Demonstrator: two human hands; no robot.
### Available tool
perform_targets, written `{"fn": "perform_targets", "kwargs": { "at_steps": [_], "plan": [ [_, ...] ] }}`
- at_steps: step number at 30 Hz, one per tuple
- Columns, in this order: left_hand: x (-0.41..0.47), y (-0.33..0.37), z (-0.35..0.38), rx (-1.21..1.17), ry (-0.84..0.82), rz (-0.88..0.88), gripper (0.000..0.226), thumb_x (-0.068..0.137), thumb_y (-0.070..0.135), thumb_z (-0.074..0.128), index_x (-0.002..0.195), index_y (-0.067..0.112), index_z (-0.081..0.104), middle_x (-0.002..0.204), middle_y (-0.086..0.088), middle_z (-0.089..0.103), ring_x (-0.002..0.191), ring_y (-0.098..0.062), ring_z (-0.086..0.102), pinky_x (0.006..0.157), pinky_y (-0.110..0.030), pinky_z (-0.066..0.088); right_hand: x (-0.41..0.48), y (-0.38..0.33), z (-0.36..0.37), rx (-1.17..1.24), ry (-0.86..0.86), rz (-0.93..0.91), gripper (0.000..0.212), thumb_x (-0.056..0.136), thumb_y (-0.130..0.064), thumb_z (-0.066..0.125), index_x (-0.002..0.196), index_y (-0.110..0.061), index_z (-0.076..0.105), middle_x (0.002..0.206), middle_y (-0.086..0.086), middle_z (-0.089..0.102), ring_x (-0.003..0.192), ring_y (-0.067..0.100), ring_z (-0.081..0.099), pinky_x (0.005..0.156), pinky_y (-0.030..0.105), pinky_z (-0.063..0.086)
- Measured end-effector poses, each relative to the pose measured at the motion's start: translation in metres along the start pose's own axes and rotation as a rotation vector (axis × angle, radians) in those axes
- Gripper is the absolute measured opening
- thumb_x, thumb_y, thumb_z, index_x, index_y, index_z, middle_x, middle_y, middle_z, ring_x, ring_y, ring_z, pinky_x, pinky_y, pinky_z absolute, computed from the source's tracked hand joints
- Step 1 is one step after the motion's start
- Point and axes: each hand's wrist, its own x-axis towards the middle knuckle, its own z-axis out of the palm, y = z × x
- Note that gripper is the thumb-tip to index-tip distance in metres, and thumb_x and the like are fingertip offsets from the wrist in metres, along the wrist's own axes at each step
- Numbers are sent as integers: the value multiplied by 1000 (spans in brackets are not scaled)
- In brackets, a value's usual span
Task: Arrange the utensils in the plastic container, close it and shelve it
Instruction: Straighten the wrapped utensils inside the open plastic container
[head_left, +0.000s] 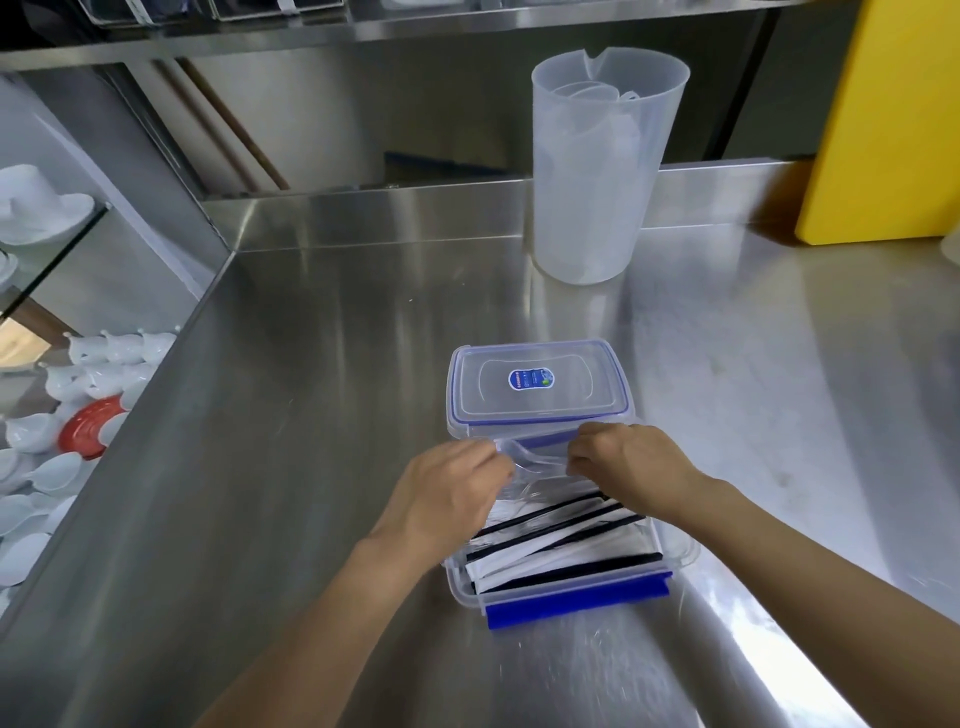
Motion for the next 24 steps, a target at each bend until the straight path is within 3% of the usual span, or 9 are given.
{"fn": "perform_targets", "kwargs": {
  "at_steps": [2,4,10,14,18,21,24],
  "plan": [
    [1,10,1,43,-105,-1,26,49,-1,80,65,14,66,56,2,58,49,-18,56,37,-19,40,1,3,1,74,42,52,19,94,-20,49,101,-14,65,105,6,65,88,31,62,70,33,48],
    [4,16,4,107,-181,-4,37,32,-4,79,60,16,67,52,4,58,45,-15,55,35,-16,34,0,5,2,123,61,62,17,93,-17,51,98,-12,65,101,8,66,85,32,62,68,32,48],
    [18,35,18,222,-298,-20,37,20,1,81,49,14,63,47,1,59,46,-16,56,43,-18,41,-6,2,4,125,83,60,22,93,-23,50,97,-9,66,99,9,67,82,33,62,70,39,54],
    [21,41,30,200,-256,-93,36,28,4,86,59,11,70,61,-2,62,57,-16,59,51,-23,48,-6,0,3,113,87,55,24,93,-26,49,98,-10,66,101,7,67,84,31,63,72,38,54],
    [25,46,20,192,-277,-195,27,73,-2,68,99,0,64,101,-13,59,96,-25,55,84,-32,47,-9,-2,3,67,76,37,24,93,-29,49,99,-11,65,103,5,68,87,29,62,71,35,51],
    [24,47,20,209,-290,-217,36,37,4,88,68,7,70,72,-7,64,68,-21,61,61,-28,52,-9,-3,3,45,65,34,23,92,-28,50,100,-11,65,105,7,68,88,31,62,72,36,53],
    [19,49,28,269,-284,-235,37,29,1,84,61,10,67,63,-7,62,57,-22,59,53,-27,49,-8,-4,2,-4,20,52,24,93,-27,46,104,-14,64,109,5,65,93,30,62,74,33,49]
  ]
}}
